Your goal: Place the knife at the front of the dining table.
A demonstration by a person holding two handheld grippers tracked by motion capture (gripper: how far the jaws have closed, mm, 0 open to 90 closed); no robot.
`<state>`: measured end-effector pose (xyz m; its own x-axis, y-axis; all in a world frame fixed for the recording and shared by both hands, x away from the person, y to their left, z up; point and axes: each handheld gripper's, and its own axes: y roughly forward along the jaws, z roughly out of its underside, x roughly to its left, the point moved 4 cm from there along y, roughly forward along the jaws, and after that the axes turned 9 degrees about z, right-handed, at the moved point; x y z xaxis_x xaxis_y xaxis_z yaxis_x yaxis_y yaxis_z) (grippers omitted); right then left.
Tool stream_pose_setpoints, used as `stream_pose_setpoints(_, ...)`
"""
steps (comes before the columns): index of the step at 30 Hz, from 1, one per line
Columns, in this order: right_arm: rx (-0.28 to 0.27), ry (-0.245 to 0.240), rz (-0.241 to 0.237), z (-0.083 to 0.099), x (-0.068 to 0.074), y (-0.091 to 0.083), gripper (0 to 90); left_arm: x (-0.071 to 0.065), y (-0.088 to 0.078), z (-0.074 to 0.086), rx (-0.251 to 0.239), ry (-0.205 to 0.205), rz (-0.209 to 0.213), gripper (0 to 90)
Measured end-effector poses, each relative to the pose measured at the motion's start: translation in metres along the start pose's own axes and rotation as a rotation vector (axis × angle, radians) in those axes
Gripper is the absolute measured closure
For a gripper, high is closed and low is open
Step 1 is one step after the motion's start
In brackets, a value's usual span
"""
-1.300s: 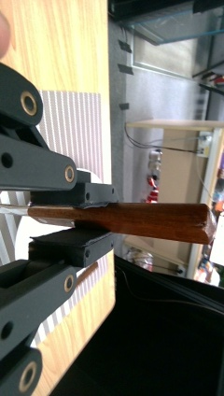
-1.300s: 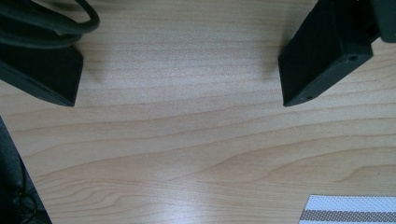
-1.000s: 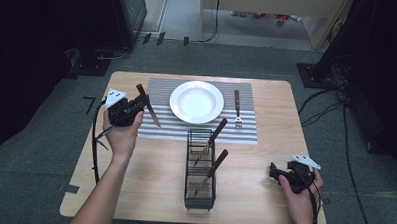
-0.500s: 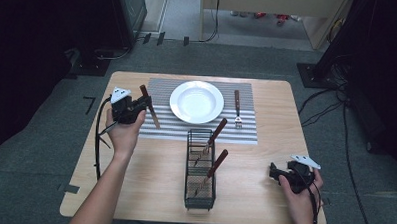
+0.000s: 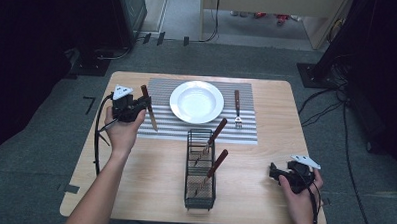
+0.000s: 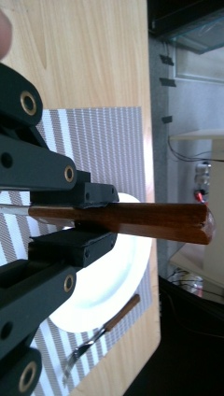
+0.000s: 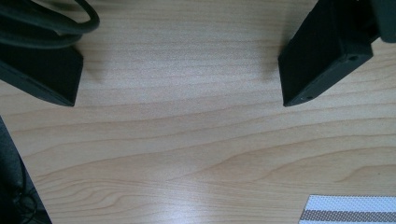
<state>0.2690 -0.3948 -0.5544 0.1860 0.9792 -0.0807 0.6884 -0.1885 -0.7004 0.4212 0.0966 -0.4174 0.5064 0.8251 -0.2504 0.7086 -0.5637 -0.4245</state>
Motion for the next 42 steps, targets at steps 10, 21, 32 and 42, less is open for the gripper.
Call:
stream_pose_setpoints(10, 0.000, 0.000, 0.000, 0.000, 0.000, 0.000, 0.0, 0.007, 0.015, -0.001, 0.029, -0.022, -0.007, 78.6)
stream_pose_setpoints(21, 0.000, 0.001, 0.000, 0.000, 0.000, 0.000, 0.0, 0.021, 0.039, -0.003, -0.009, -0.074, -0.019, 80.6)
stream_pose_setpoints(32, -0.001, 0.000, -0.001, 0.000, 0.000, 0.000, 0.0, 0.036, 0.070, 0.002, -0.058, -0.159, -0.035, 82.4)
stream_pose_setpoints(42, 0.000, 0.000, -0.001, 0.000, 0.000, 0.000, 0.0, 0.052, 0.097, 0.005, -0.044, -0.242, -0.064, 82.5)
